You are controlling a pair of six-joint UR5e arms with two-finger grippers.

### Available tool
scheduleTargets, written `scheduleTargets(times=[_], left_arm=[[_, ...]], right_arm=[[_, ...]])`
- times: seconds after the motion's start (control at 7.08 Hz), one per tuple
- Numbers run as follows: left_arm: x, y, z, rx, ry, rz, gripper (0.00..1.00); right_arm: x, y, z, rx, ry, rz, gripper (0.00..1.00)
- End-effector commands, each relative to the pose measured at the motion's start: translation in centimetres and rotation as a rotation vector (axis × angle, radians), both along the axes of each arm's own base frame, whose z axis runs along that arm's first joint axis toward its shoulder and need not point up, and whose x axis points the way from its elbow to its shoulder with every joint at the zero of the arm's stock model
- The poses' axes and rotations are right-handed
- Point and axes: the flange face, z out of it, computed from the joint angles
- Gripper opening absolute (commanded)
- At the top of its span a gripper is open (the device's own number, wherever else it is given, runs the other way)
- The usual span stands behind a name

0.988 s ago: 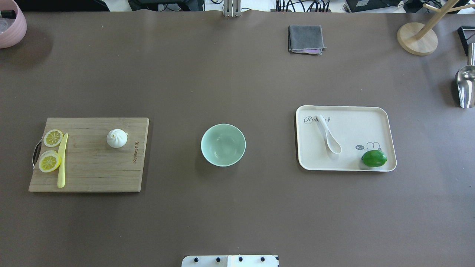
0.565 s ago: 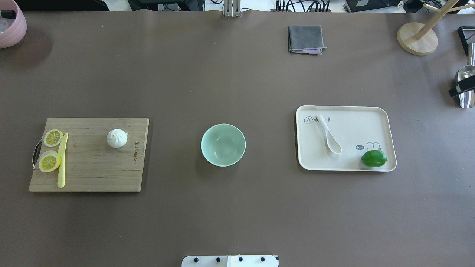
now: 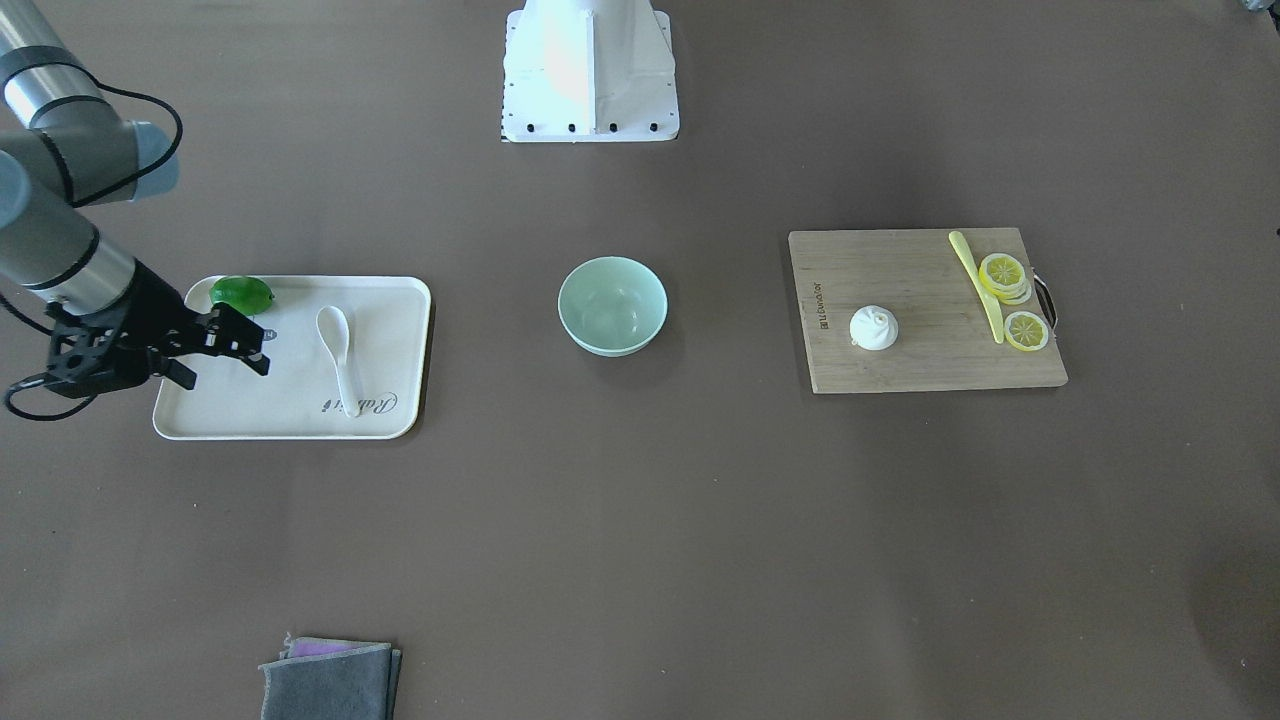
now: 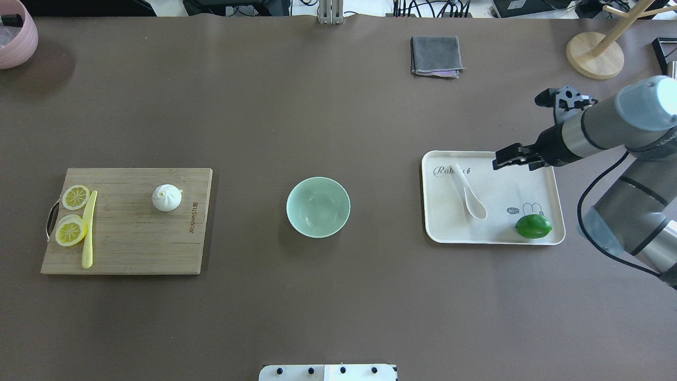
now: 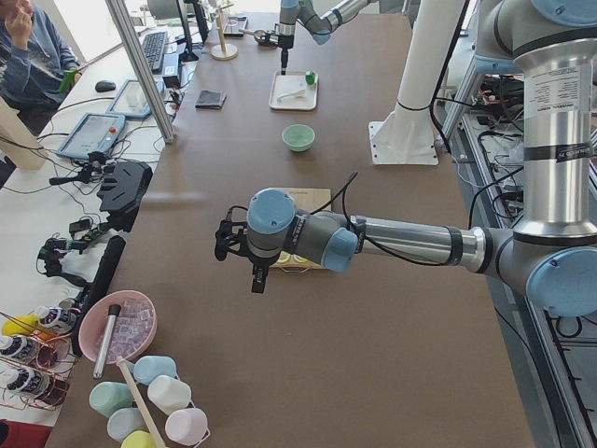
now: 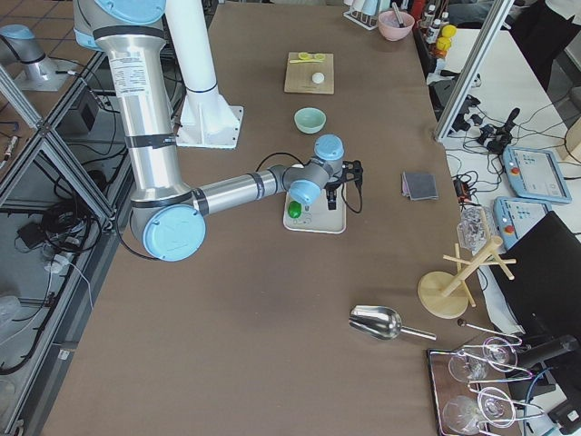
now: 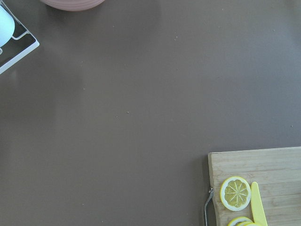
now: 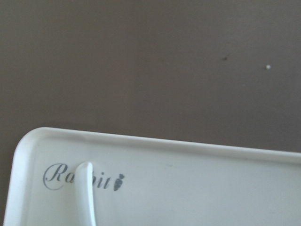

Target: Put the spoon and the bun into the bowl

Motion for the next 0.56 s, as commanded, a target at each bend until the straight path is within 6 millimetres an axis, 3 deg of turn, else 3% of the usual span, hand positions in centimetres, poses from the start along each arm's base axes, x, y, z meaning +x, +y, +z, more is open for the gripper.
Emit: scheduleTargets(times=[0.0,0.28,0.42], left_arm=[[0.1,-0.1,0.2,-0.004,-0.003,-0.003,0.98],[0.1,0.0,0.5,-0.008,-0.001,0.0,0.98],[0.1,0.2,0.9,-0.01,-0.003,0.005,0.98]], right_arm=[[-5.5,2.1,-2.1,0.025,0.001,-0.025,0.75],[-6.7,3.0,-1.7,0.038,0.017,-0.03,0.6],[-6.8,3.1,-1.6,0.037,0.018,-0.033,0.45]])
